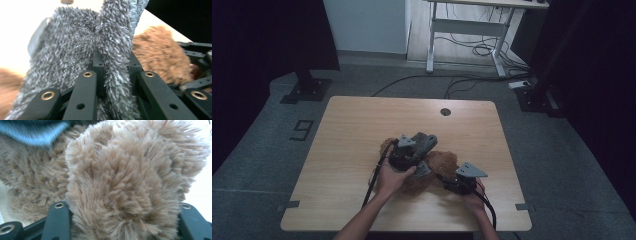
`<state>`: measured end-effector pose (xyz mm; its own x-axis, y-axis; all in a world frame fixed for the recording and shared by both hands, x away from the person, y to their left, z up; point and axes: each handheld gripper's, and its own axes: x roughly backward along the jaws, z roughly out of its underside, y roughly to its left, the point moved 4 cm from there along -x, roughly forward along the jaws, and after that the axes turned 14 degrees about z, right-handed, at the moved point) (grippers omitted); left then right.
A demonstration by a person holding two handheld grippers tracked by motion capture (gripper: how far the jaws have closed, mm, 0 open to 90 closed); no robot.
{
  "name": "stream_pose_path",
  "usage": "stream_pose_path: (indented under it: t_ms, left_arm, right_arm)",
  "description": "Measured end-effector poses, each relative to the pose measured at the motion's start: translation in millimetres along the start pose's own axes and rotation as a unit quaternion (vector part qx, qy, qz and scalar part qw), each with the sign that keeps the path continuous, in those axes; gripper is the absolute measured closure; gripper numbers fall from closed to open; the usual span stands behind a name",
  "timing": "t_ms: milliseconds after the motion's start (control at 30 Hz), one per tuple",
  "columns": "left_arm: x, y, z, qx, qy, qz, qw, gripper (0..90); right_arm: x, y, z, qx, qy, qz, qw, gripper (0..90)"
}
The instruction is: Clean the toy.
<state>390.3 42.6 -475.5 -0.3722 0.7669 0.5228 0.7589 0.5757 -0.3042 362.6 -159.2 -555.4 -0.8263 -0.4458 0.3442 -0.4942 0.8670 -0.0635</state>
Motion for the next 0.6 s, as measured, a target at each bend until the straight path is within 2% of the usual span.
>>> stream_pose_path:
  t_ms: [33,67,100,133,167,300,333,433,500,533,600]
  left_arm:
    - [14.6,13.8,4.8,0.014,-0.009,-0.009,0.9998,75.5]
    - [14.6,13.8,4.8,0.014,-0.009,-0.009,0.9998,75.4]
    - [26.2,25.9,10.0,0.027,-0.013,-0.022,0.9993,75.5]
    - [26.2,25.9,10.0,0.027,-0.013,-0.022,0.9993,75.5]
    - [39.8,42.1,18.8,0.039,-0.017,-0.043,0.9982,75.5]
    - [50.9,68.5,43.4,0.064,0.0,-0.079,0.9948,75.5]
    - [52.1,77.6,53.1,0.079,0.007,-0.082,0.9935,75.5]
    - [51.6,97.0,74.9,0.114,0.019,-0.08,0.99,75.4]
    - [52.8,108.0,86.2,0.142,0.012,-0.069,0.9874,75.4]
    - [54.3,109.9,87.4,0.147,0.01,-0.067,0.9869,75.3]
    - [57.8,107.1,83.3,0.139,0.007,-0.064,0.9883,75.2]
  right_arm:
    - [0.4,-0.1,0.8,0.0,-0.002,0.001,1.0,42.7]
    - [0.4,-0.1,0.8,0.0,-0.002,0.001,1.0,42.7]
    - [0.6,0.1,1.0,-0.001,-0.002,0.001,1.0,42.7]
    - [0.6,0.2,0.9,-0.001,-0.002,0.002,1.0,42.7]
    - [0.4,0.3,0.9,-0.003,-0.003,0.001,1.0,42.7]
    - [-0.2,-0.2,0.9,-0.006,-0.001,0.002,1.0,42.7]
    - [-0.5,-0.3,0.9,-0.007,-0.001,0.002,1.0,42.7]
    - [-0.6,-1.0,1.2,-0.01,0.0,0.001,1.0,42.7]
    - [-0.2,-1.3,1.6,-0.01,0.0,0.0,1.0,42.7]
    - [-0.2,-1.4,1.7,-0.01,-0.001,0.0,1.0,42.7]
    - [-0.5,-1.5,1.7,-0.011,-0.001,-0.001,0.9999,42.7]
